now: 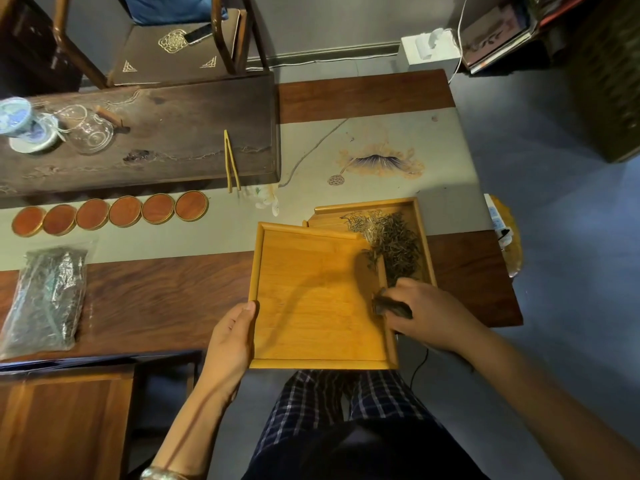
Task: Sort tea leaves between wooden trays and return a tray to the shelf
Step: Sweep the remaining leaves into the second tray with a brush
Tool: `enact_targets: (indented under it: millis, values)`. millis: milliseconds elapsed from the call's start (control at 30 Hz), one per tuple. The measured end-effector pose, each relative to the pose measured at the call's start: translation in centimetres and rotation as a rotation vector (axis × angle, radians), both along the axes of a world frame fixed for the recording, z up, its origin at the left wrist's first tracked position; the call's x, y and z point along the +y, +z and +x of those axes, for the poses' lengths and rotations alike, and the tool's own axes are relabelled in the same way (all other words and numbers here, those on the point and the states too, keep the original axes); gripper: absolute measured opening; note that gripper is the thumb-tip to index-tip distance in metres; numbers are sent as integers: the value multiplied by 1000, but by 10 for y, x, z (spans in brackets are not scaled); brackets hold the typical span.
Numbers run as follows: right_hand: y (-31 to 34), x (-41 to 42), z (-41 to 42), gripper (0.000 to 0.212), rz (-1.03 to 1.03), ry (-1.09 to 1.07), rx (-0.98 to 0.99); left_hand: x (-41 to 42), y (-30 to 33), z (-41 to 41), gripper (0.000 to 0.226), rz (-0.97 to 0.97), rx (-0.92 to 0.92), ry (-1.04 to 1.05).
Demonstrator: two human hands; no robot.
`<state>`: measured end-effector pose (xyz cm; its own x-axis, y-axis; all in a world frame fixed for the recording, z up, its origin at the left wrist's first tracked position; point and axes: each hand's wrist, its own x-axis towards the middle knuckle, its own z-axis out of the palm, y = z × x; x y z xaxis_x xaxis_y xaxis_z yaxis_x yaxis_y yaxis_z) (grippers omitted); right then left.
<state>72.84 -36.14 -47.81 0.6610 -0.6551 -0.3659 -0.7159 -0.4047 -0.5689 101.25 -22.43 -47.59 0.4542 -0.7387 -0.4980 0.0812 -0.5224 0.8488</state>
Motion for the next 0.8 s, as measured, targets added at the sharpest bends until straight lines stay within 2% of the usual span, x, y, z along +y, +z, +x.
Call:
enact_targets:
  millis: [233,400,467,667,733,800]
  values:
    - [-16,-38,22,24,-160,-90,-9,5,0,3,31,28,25,-23]
    - [-21,-55,31,24,-211,-124,31,7,-1,6,29,50,7,-13]
    - [-18,-53,30,25,-211,-152,-10,6,-1,7,29,48,14,-14]
    - [12,-2,33,24,-76,-169,-217,1,-1,8,31,22,64,-21]
    - [18,24,40,26,-23,-107,-234,-1,-3,8,29,33,80,0]
    - [18,42,47,27,-53,-36,-202,-3,-3,9,28,46,74,7]
